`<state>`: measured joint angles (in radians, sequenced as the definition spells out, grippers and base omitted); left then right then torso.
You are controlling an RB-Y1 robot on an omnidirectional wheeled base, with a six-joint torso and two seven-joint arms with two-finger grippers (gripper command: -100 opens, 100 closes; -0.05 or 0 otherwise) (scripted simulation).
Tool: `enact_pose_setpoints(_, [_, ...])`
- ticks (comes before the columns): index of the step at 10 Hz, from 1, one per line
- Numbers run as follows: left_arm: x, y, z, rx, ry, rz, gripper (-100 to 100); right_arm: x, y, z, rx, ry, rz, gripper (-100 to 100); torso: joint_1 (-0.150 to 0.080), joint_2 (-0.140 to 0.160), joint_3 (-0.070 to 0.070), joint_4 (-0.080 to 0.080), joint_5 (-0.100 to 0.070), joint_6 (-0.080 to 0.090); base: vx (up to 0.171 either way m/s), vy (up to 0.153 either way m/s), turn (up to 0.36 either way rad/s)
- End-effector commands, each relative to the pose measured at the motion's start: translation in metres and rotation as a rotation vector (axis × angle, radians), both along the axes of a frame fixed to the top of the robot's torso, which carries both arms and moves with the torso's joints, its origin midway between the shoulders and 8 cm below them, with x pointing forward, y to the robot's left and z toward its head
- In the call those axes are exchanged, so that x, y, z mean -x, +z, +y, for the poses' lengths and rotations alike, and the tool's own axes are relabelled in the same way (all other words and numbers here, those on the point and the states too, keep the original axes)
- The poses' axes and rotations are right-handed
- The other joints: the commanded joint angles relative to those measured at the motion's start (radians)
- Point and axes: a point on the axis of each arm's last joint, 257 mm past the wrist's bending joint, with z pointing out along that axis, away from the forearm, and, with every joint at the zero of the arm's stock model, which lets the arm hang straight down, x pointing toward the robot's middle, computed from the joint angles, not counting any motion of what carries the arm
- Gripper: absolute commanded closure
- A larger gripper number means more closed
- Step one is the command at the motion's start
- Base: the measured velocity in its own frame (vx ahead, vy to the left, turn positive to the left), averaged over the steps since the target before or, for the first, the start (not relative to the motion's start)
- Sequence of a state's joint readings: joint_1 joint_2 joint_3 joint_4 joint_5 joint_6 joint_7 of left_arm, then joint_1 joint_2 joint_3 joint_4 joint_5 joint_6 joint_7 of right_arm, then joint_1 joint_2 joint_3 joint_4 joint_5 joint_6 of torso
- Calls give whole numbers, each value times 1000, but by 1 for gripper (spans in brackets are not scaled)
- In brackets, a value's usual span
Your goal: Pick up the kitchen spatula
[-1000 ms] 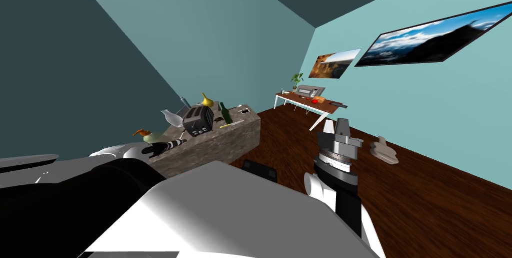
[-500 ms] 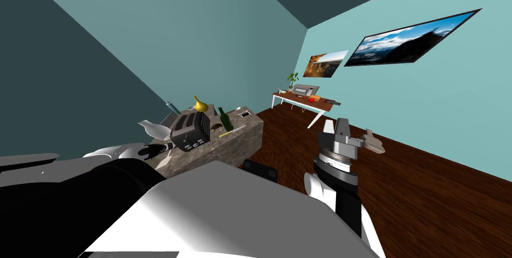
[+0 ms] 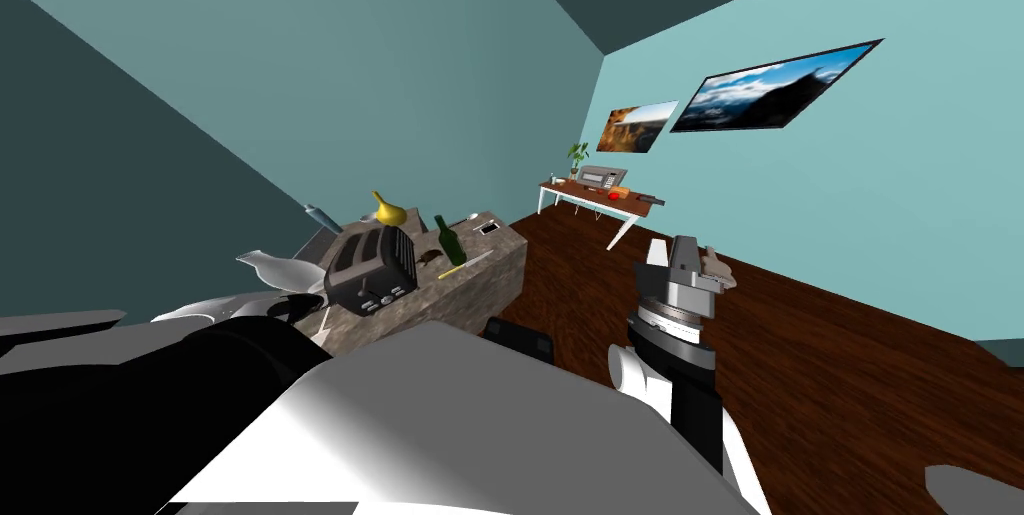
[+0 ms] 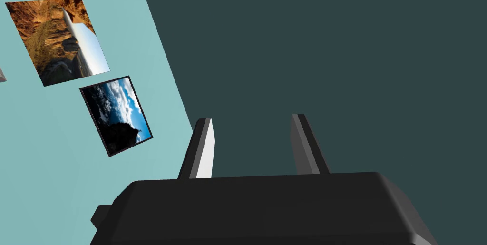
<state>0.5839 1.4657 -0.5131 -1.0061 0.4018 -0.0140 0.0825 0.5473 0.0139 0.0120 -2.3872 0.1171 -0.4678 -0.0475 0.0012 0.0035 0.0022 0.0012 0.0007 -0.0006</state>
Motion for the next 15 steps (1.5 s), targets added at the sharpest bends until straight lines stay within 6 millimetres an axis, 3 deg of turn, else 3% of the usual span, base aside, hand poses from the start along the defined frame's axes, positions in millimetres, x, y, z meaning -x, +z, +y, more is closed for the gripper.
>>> enact_pose_setpoints(1, [16, -4, 5, 0, 53, -2, -100, 0, 0, 0, 0, 0, 0, 0, 0, 0, 0, 0, 0, 0, -148, 25, -360])
enact_pose_setpoints(4, [37, -10, 11, -3, 116, -2, -100, 0, 0, 0, 0, 0, 0, 0, 0, 4, 2, 1, 0, -2, -122, 12, -211])
enact_pose_setpoints(5, [33, -9, 10, -1, 99, -2, -100, 0, 0, 0, 0, 0, 0, 0, 0, 2, 1, 1, 0, -1, -38, 8, -56])
enact_pose_setpoints(6, [34, -9, 10, -2, 102, -3, 100, 0, 0, 0, 0, 0, 0, 0, 0, -1, 0, 0, 0, -2, -8, 2, 11])
enact_pose_setpoints(10, [34, -9, 10, -2, 102, -2, 100, 0, 0, 0, 0, 0, 0, 0, -1, -5, -3, -1, 0, -1, 0, 0, 0])
enact_pose_setpoints(11, [34, -9, 10, -2, 102, -2, 0, 0, 0, 0, 0, 0, 0, 0, -1, -5, -3, -1, 0, -1, 0, 0, 0])
enact_pose_setpoints(12, [29, 6, 21, -20, 92, -23, -100, 0, 0, 0, 0, 0, 0, 0, -1, -5, -3, -1, 0, -1, 8, -5, -70])
enact_pose_setpoints(15, [27, 16, 25, -16, 78, -49, -100, 0, 0, 0, 0, 0, 0, 0, -1, -6, -4, -1, 0, -1, 17, -1, -65])
